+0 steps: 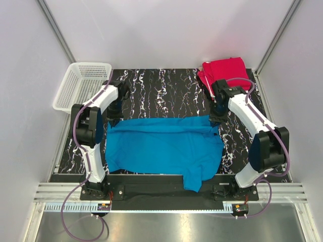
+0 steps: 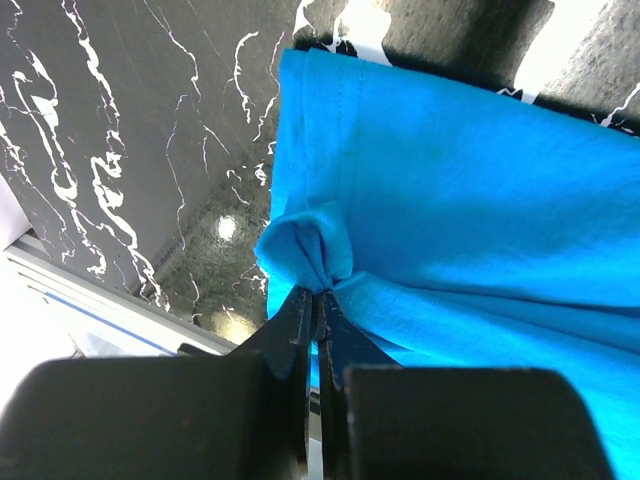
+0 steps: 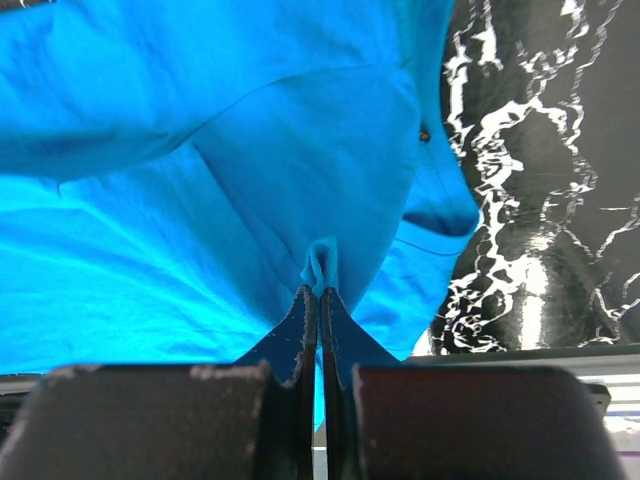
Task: Fold and stack the t-shirts
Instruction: Fold the tshirt
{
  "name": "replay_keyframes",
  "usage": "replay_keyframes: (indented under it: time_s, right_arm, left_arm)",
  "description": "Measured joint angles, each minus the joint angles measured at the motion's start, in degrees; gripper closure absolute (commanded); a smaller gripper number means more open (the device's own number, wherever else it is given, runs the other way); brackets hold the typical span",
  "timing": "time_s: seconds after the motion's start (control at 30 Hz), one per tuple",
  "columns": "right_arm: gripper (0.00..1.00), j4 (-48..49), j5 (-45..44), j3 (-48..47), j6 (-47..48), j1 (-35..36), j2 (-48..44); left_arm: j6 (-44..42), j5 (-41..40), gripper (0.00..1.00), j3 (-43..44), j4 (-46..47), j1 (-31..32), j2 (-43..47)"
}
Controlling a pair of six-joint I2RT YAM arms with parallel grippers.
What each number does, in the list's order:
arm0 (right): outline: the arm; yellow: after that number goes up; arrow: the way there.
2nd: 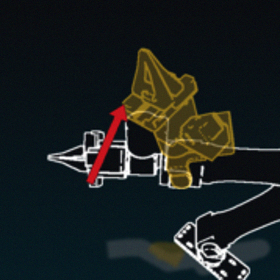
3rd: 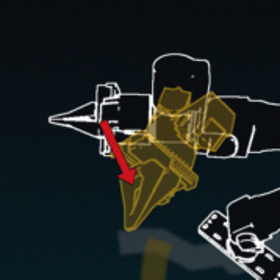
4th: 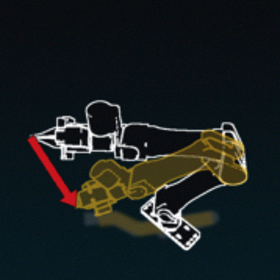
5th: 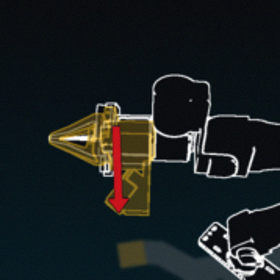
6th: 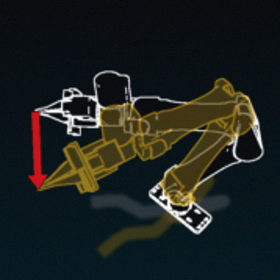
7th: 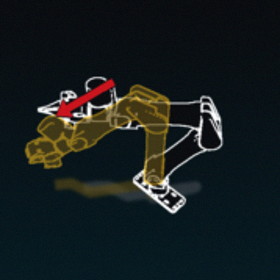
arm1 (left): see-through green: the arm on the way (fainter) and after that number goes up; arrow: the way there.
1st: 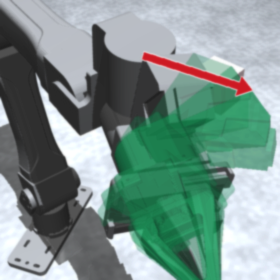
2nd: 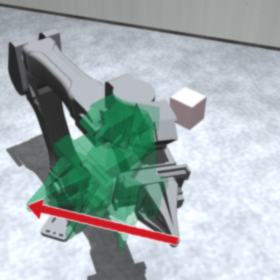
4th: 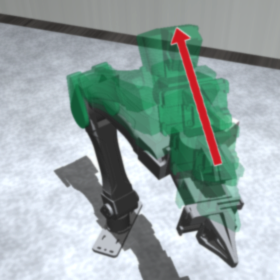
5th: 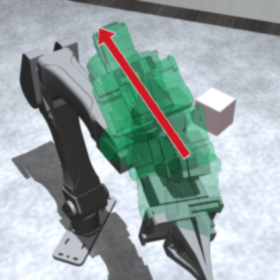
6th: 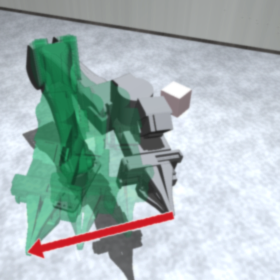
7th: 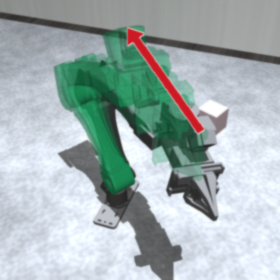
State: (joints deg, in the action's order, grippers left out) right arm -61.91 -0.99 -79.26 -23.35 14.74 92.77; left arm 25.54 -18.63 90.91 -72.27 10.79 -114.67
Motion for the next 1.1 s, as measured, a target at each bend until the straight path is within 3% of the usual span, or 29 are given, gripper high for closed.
replay_keyframes:
  time_s: [0.6, 0.63, 0.7, 0.77, 0.87, 1.1]
  right_arm:
    - [1.0, 3.1, 0.6, 4.5, -1.6, 0.7, 0.0]
    - [1.0, 3.2, 0.6, 4.7, -1.6, 0.7, 0.0]
    - [0.82, 3.3, 0.6, 4.9, -1.8, 0.7, 0.0]
    - [0.78, 3.3, 0.6, 5.0, -2.1, 0.7, 0.1]
    - [0.6, 3.1, 0.6, 5.0, -2.2, 0.7, 0.3]
    - [0.56, 1.0, -2.9, 4.5, -2.2, 0.8, 0.2]
  left_arm:
    - [-0.1, 0.0, 1.0, -5.5, 2.3, 0.0, 0.8]
    - [-0.1, 0.1, 0.9, -6.2, 2.4, 0.0, 1.0]
    - [-0.3, 0.1, 0.71, -7.0, 2.5, 0.0, 1.0]
    - [-0.5, 0.2, 0.53, -7.4, 2.6, 0.0, 1.0]
    - [-0.5, 0.0, 0.47, -7.4, 2.9, 0.0, 1.2]
    - [0.1, -0.7, 0.46, -5.7, 2.7, 0.0, 4.0]
